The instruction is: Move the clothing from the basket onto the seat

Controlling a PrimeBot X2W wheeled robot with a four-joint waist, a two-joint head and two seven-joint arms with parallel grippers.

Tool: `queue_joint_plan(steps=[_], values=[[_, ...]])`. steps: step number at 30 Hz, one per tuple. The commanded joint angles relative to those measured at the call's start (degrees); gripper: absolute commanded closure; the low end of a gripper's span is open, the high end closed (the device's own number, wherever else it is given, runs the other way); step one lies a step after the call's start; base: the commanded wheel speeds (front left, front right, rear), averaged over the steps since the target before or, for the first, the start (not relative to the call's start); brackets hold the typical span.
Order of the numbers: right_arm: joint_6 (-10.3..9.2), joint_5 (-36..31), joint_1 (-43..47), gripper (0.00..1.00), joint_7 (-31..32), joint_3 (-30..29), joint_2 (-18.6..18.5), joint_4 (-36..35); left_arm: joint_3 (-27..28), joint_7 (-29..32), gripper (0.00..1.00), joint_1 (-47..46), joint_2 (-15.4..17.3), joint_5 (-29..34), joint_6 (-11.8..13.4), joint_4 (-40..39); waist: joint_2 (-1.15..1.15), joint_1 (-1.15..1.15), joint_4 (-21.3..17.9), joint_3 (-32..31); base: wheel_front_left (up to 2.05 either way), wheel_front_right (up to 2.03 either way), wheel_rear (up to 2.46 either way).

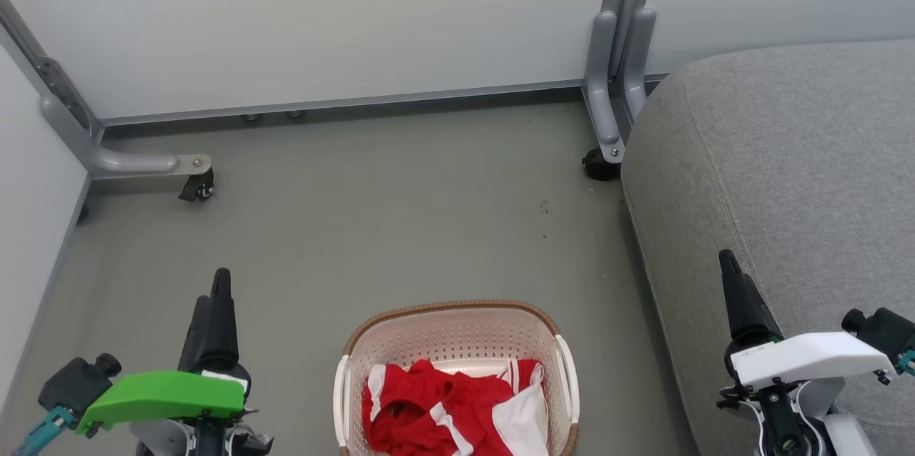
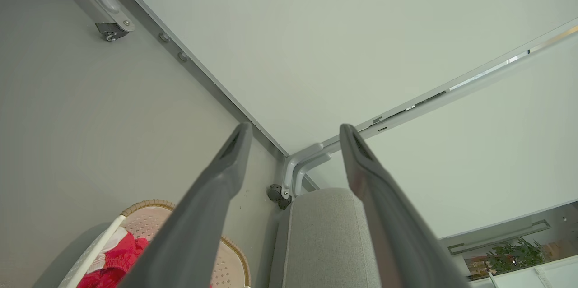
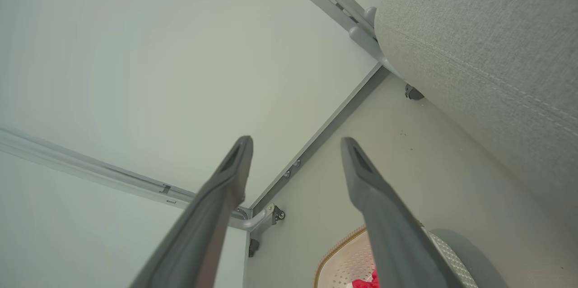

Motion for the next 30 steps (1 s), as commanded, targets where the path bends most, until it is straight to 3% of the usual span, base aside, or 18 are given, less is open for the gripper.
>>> queue_joint_plan(steps=[1, 30], values=[[0.02, -2.69, -0.11, 0.00, -0.69, 0.02, -0.29, -1.26, -0.36, -0.55, 0.00, -0.01, 0.28, 2.46, 0.30, -1.36, 0.00, 0.00, -0.03, 0.00, 0.00, 0.00, 0.00], [0.04, -26.61, 2.62, 0.00, -6.00, 4.01, -0.38, -1.31, -5.47, -5.83, 0.00, 2.87, 0.41, 26.59, 4.32, -4.93, 0.00, 0.00, -0.30, -0.87, 0.00, 0.00, 0.00]])
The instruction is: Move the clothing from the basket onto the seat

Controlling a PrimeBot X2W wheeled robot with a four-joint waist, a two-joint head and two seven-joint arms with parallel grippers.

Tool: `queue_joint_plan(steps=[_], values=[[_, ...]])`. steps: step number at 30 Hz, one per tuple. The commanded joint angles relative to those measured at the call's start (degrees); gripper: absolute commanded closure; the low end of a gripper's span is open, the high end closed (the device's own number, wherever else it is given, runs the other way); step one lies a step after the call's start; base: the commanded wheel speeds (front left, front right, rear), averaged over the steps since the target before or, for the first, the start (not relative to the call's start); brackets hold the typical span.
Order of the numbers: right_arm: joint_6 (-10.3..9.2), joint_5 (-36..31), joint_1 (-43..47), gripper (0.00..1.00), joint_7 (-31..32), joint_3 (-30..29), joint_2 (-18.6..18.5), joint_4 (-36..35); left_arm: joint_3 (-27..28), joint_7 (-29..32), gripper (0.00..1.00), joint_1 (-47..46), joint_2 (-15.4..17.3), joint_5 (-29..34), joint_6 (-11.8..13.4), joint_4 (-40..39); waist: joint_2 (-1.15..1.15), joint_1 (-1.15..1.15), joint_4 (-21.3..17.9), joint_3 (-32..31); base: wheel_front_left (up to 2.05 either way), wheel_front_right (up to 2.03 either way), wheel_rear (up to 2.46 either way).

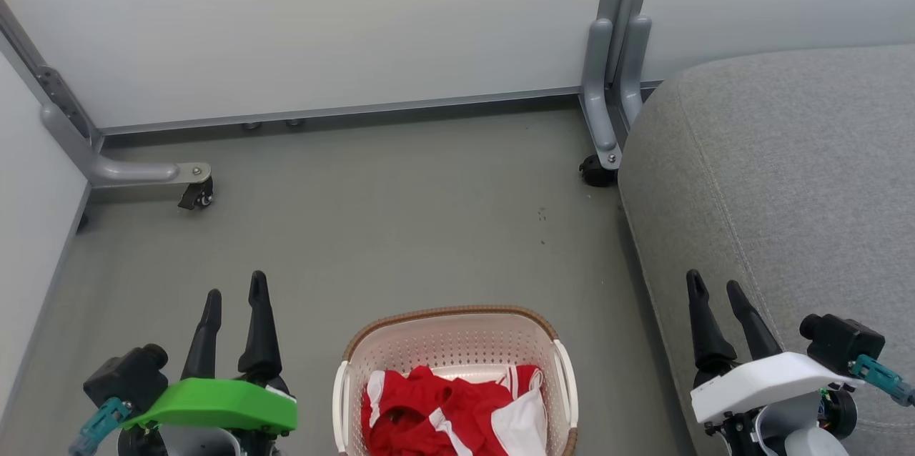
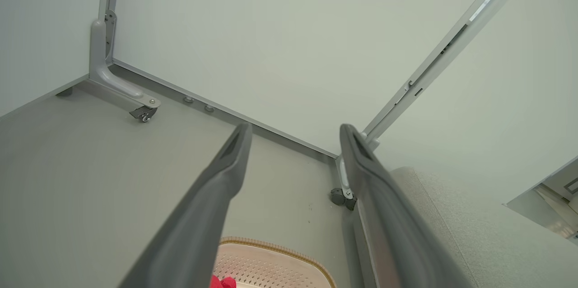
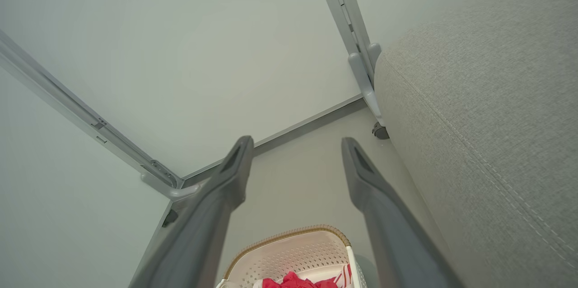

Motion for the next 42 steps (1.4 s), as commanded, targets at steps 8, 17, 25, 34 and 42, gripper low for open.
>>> queue_joint_plan(steps=[8, 17, 25, 34, 42], values=[[0.02, -6.41, 0.73, 0.00, -1.73, 1.24, -0.34, -0.99, -1.02, -1.58, 0.00, 1.00, 0.38, 4.81, -0.42, 0.14, 0.00, 0.00, 0.02, -0.40, 0.00, 0.00, 0.00], [0.03, -10.38, 1.20, 0.00, -3.03, 2.70, -0.38, -1.51, -2.06, -2.87, 0.00, 1.83, 0.41, 9.60, 0.05, -0.18, 0.00, 0.00, 0.07, -0.73, 0.00, 0.00, 0.00], [0.03, -14.33, 2.27, 0.00, -4.07, 3.31, -0.41, -1.50, -2.78, -3.89, 0.00, 3.00, 0.43, 13.44, -0.11, -0.47, 0.00, 0.00, 0.14, -1.73, 0.00, 0.00, 0.00], [0.03, -18.31, 3.27, 0.00, -5.19, 4.14, -0.44, -1.61, -2.98, -5.04, 0.00, 4.13, 0.46, 18.15, -0.50, -0.26, 0.00, 0.00, -0.02, -2.75, 0.00, 0.00, 0.00], [0.03, -21.55, 3.67, 0.00, -6.07, 4.88, -0.46, -1.63, -3.05, -5.93, 0.00, 4.71, 0.48, 21.40, 0.08, 0.63, 0.00, 0.00, -0.12, -3.05, 0.00, 0.00, 0.00]])
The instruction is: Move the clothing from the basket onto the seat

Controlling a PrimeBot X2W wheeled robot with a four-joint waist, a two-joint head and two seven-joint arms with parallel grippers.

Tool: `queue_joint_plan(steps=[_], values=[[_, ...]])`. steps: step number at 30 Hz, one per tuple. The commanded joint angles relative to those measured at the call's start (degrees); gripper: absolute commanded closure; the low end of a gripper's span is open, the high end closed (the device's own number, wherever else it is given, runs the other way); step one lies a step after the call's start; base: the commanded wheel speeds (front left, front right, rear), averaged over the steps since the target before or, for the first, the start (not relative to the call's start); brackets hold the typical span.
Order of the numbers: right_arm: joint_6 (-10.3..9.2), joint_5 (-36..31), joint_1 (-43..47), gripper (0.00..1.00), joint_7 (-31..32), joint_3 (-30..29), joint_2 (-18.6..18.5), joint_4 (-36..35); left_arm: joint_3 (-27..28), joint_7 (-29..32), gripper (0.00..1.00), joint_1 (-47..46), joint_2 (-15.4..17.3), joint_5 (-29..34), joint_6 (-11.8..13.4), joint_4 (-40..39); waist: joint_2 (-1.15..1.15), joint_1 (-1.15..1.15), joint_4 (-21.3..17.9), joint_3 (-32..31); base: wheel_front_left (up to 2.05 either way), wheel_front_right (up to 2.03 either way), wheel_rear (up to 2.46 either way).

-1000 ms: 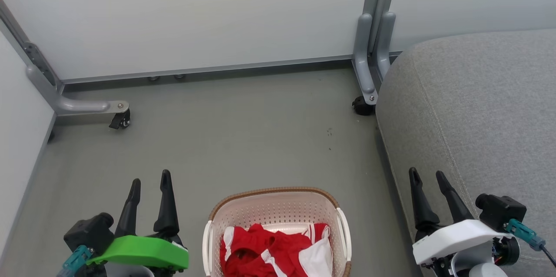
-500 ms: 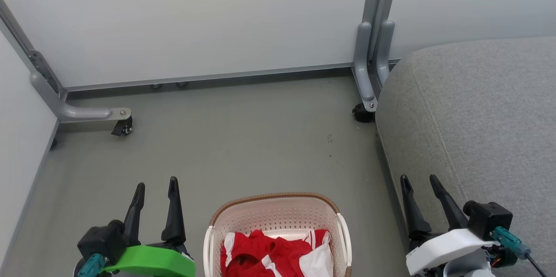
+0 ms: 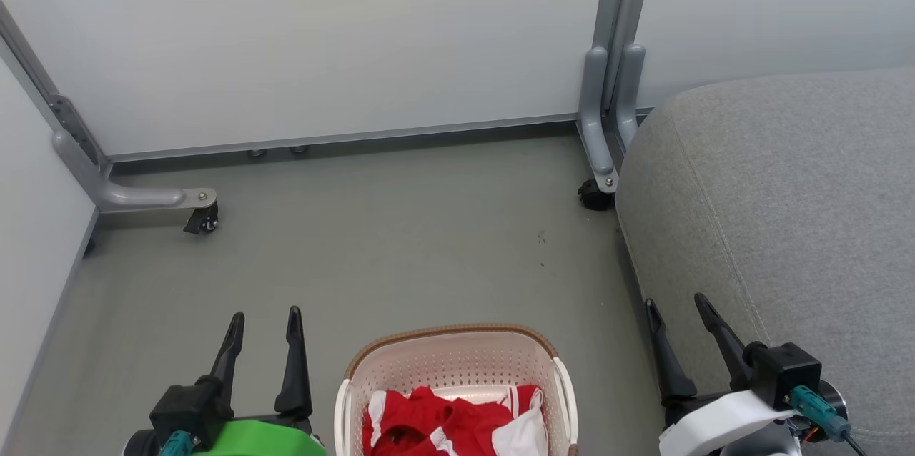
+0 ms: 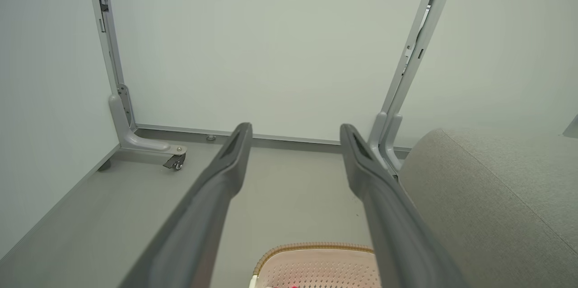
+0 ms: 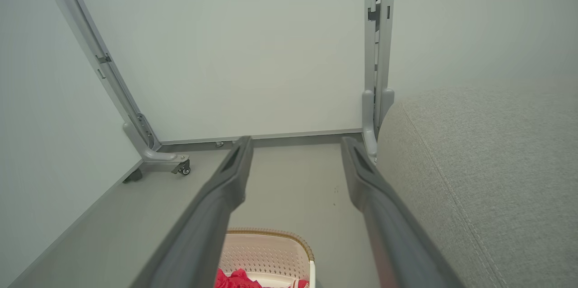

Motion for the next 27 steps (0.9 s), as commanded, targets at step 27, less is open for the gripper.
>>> queue_joint_plan(steps=[27], values=[[0.01, -9.67, -0.29, 0.00, -2.53, 0.40, -0.34, -0.63, -1.62, -2.49, 0.00, 0.36, 0.40, 8.31, 1.40, -0.07, 0.00, 0.00, -0.17, 1.99, 0.00, 0.00, 0.00]])
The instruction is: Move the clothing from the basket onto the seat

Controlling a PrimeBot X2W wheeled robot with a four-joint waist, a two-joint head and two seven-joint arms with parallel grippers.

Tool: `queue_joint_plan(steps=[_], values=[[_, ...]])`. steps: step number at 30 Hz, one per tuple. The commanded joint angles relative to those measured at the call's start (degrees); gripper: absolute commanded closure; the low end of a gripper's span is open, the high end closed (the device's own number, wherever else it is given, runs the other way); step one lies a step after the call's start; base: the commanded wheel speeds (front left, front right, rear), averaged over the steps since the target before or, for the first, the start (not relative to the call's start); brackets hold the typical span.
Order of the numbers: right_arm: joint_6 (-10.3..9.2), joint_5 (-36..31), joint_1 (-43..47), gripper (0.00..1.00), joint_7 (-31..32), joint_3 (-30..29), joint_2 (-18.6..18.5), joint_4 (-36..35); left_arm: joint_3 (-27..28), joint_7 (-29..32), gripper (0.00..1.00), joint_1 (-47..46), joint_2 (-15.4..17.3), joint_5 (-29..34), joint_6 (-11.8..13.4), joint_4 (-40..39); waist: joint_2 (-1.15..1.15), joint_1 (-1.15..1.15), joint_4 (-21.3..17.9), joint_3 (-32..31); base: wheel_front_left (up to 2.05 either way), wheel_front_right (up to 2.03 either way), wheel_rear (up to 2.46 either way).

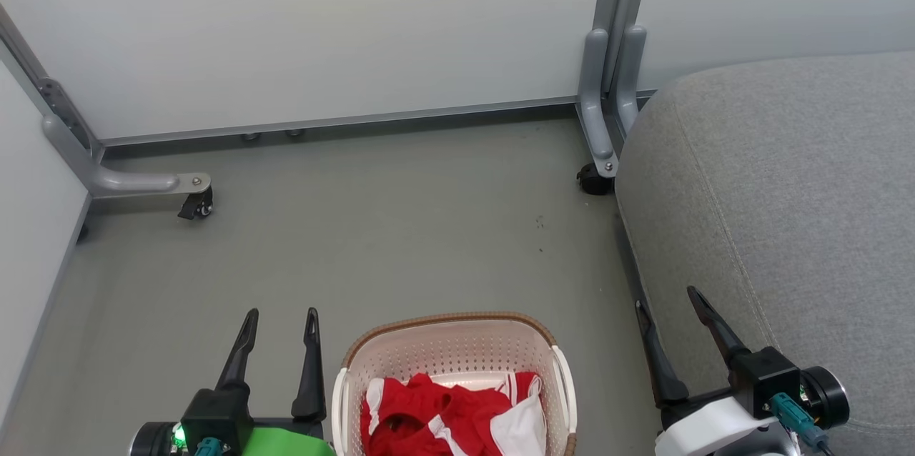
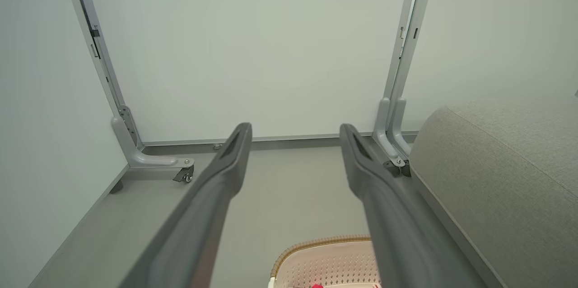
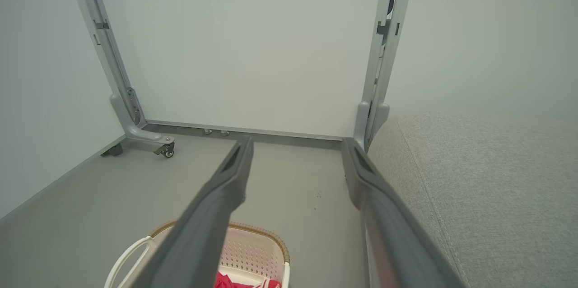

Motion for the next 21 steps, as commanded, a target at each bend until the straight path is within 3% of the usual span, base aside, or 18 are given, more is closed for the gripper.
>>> queue_joint_plan(steps=[1, 21], values=[[0.00, 0.22, -0.38, 0.00, -0.20, -0.09, -0.26, 0.03, 0.20, -0.20, 0.00, 0.07, 0.36, 0.50, 0.24, -0.05, 0.00, 0.00, -0.03, 0.02, 0.00, 0.00, 0.00], [0.00, 0.62, -0.71, 0.00, -0.20, -0.30, -0.26, -0.14, 0.40, -0.20, 0.00, 0.19, 0.36, 0.61, -0.15, 0.39, 0.00, 0.00, 0.26, 0.50, 0.00, 0.00, 0.00]])
